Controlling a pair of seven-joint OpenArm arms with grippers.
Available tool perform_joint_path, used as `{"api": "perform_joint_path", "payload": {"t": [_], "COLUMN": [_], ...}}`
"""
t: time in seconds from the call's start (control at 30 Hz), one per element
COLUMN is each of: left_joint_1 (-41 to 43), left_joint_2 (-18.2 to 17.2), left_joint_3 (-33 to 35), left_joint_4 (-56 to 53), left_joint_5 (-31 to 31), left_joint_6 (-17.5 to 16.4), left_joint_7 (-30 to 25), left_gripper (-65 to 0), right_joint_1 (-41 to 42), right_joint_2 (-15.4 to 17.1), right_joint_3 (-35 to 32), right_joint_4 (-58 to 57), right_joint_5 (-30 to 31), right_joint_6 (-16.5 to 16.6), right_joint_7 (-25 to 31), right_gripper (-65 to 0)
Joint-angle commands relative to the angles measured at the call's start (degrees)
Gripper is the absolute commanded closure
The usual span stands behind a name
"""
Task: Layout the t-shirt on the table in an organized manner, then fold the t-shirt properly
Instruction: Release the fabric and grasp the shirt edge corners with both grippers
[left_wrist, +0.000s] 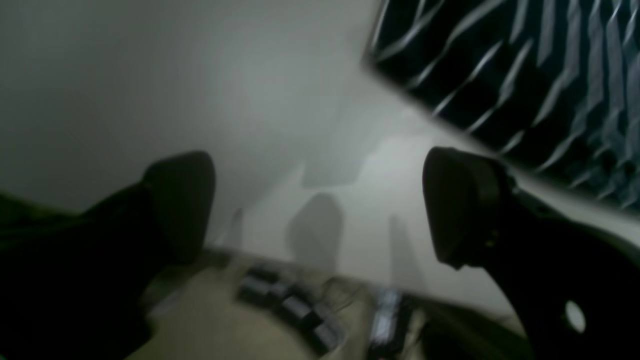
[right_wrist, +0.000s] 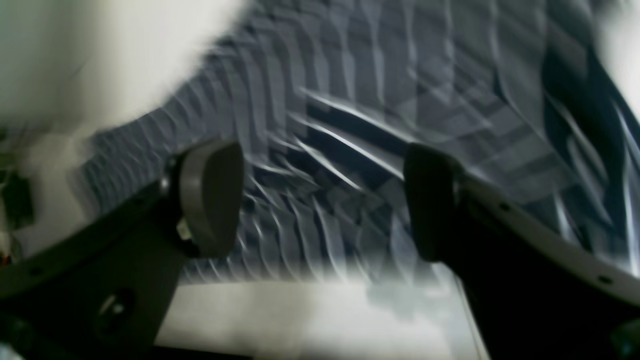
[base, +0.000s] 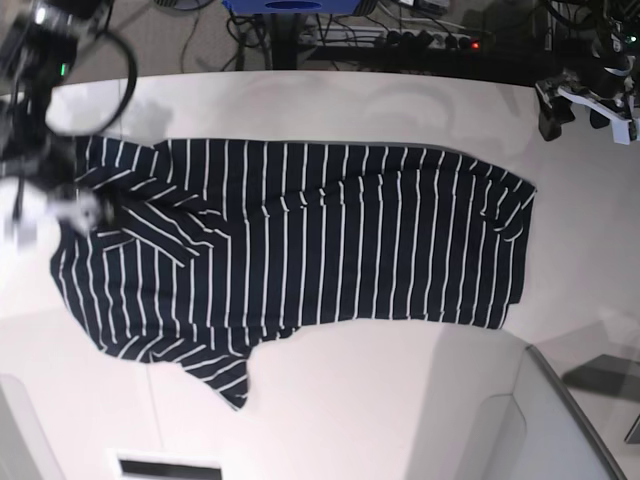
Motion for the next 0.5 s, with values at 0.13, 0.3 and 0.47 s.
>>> {"api": "perform_joint_path", "payload": {"t": [0.13, 0.3, 0.47], "left_joint_1": [0.60, 0.16, 0.07], "left_joint_2": [-0.23, -0.23, -0.58], "left_joint_3": [4.42, 5.74, 5.82], "left_joint_4": [0.90, 0.64, 0.72], "left_joint_5": [2.08, -1.26, -2.23], "left_joint_6": [-0.33, -0.33, -0.33], "left_joint_7": [-8.07, -8.77, -8.77], "left_gripper": [-63.7, -55.5, -35.1], "right_joint_1": [-8.35, -7.12, -3.95], "right_joint_2": [-3.70, -3.17, -2.82], "right_joint_3": [4.14, 5.11, 9.94], "right_joint_4": [-1.79, -12.78, -21.48], "right_joint_5": [1.94, 1.94, 1.94], "right_joint_6": [0.71, 0.89, 1.15], "right_joint_7": [7.66, 12.24, 12.59], "right_gripper": [-46.4, -48.6, -51.3]}}
